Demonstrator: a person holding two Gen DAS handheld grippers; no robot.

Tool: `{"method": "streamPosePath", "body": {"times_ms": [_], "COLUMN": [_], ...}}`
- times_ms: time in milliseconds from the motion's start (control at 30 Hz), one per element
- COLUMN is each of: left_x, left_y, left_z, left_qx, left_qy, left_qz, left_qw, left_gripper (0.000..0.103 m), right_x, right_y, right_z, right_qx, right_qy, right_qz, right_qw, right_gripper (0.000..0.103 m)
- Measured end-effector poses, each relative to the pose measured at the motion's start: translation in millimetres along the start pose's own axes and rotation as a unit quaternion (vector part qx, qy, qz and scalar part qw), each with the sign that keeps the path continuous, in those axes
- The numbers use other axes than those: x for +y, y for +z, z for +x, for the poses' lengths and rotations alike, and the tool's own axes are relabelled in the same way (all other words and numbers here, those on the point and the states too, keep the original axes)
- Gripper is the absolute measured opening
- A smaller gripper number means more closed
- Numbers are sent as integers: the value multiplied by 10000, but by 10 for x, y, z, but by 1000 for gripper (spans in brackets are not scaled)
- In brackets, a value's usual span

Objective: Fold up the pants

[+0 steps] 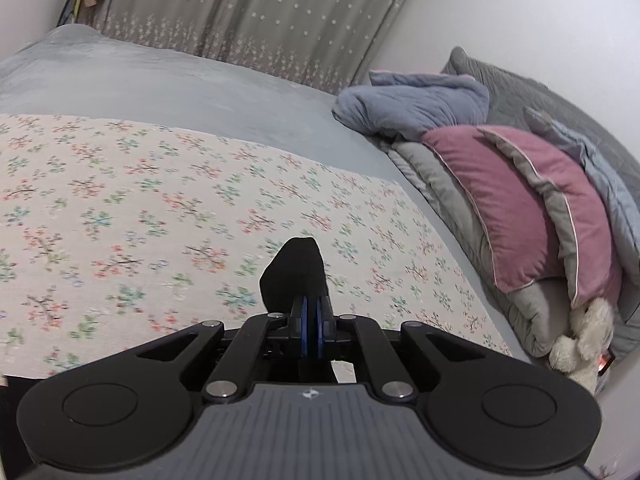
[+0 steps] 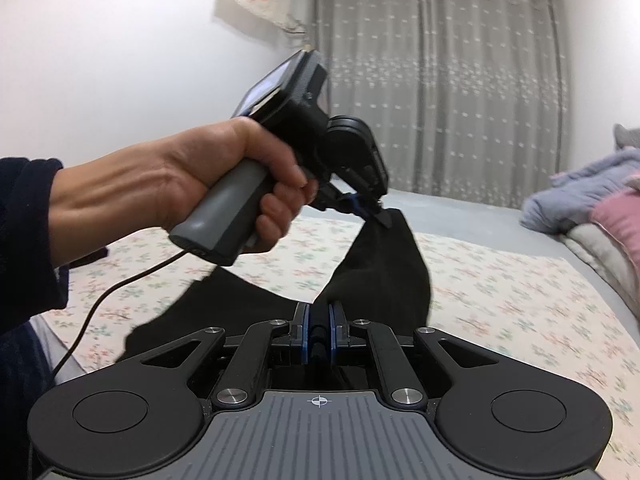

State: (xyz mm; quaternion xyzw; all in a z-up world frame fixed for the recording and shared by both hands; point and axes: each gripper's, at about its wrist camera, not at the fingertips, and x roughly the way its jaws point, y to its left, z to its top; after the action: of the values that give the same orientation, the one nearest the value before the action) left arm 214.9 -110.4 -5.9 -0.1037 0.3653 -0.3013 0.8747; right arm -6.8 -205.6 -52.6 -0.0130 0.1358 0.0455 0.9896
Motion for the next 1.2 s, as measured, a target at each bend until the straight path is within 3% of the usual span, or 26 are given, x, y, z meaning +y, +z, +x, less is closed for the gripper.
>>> {"method": "streamPosePath", "body": {"times_ms": [300, 533, 633, 833, 1033, 1200], "left_x": [810, 1439, 1672, 1858, 2018, 2059], "left_y": [3, -338, -442, -540, -736, -765], "left_z": [-373, -573, -618, -756, -564, -531], "left_qx": [-138, -218, -128, -231, 176, 64], "left_qy": [60, 55, 239, 513, 1133, 1163], "left_qz": [-361, -871, -1062, -1117, -831, -963], "left_qw": [9992, 9959, 9940, 9921, 9899, 9885], "left_gripper": [15, 15, 15, 15, 16, 17], "right_x": [602, 1101, 1212, 1531, 1644, 1670], "right_y": [141, -42, -125, -131, -294, -335], "right_z": [259, 411, 478, 585, 802, 811], "right_qx": [-1, 396, 559, 624, 1086, 1071], "right_qy": [507, 960, 1125, 1367, 1386, 1430], "right_qz": [-104, -547, -609, -789, -780, -643], "right_qw": [9987, 9931, 9902, 9855, 9813, 9818], "right_gripper": [8, 8, 8, 8, 9, 15]}}
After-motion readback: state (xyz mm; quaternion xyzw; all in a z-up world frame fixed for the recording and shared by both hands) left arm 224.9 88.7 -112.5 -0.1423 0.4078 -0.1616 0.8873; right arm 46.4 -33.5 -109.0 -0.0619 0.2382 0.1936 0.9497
